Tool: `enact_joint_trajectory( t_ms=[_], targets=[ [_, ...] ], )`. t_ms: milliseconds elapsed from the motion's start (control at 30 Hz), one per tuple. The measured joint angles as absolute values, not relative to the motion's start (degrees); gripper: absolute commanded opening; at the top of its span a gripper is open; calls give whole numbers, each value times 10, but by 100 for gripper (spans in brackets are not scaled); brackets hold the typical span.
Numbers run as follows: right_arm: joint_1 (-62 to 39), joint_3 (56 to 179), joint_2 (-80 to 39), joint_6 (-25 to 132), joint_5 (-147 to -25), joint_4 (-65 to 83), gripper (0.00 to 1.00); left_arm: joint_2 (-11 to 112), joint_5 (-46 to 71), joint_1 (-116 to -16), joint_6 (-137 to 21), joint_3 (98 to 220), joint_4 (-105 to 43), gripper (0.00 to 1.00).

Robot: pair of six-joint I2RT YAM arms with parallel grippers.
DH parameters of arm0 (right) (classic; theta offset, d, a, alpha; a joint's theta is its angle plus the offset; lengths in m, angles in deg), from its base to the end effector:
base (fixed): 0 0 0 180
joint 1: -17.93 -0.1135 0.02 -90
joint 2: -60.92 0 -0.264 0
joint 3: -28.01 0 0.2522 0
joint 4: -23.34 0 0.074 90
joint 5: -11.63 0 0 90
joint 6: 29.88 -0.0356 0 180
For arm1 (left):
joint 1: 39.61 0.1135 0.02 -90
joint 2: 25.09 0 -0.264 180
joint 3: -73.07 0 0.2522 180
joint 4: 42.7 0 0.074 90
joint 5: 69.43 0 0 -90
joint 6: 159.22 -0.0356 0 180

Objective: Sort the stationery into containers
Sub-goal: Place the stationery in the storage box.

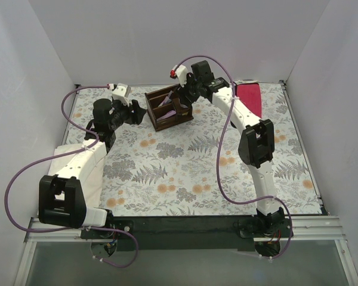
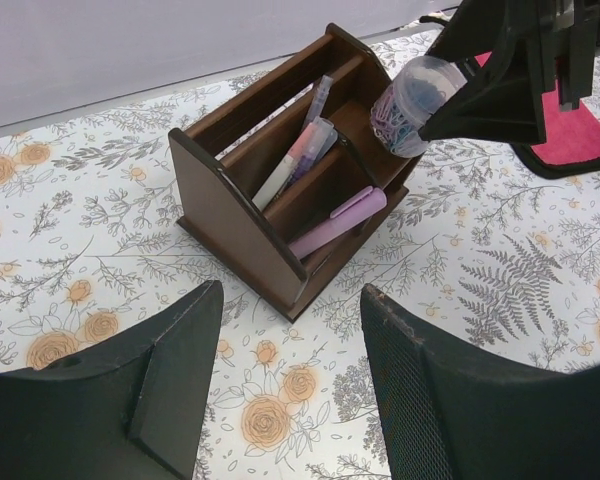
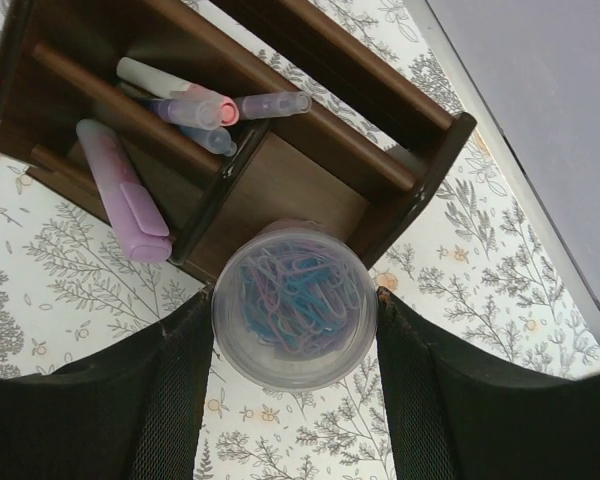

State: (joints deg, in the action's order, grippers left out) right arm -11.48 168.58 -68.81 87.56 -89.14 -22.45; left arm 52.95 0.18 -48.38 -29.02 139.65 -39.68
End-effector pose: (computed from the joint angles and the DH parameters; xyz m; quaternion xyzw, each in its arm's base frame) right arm 0.4547 0.2640 0.3015 -0.4584 0.7558 0.0911 0.4586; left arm 0.3108 -0.0605 0.2948 -0.1064 0.7784 -0.3771 0.4905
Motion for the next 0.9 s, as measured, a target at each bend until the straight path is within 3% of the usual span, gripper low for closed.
enact_joint_trajectory(
  t_ms=[567, 667, 700, 800, 900],
  targets=[
    [-126, 1723, -720, 871, -894, -222, 1, 529, 4, -477, -292, 1385, -394, 56],
    [-129, 1723, -725, 869, -893, -217, 43, 530, 4, -475, -292, 1385, -395, 56],
    [-130, 1723, -728, 866, -891, -215, 63, 531, 4, -475, -291, 1385, -395, 56],
    [-132, 1723, -736, 858, -884, -207, 80, 535, 5, -474, -290, 1385, -395, 57],
    [-132, 1723, -737, 855, -877, -201, 87, 539, 5, -472, -288, 1385, -395, 57]
  ],
)
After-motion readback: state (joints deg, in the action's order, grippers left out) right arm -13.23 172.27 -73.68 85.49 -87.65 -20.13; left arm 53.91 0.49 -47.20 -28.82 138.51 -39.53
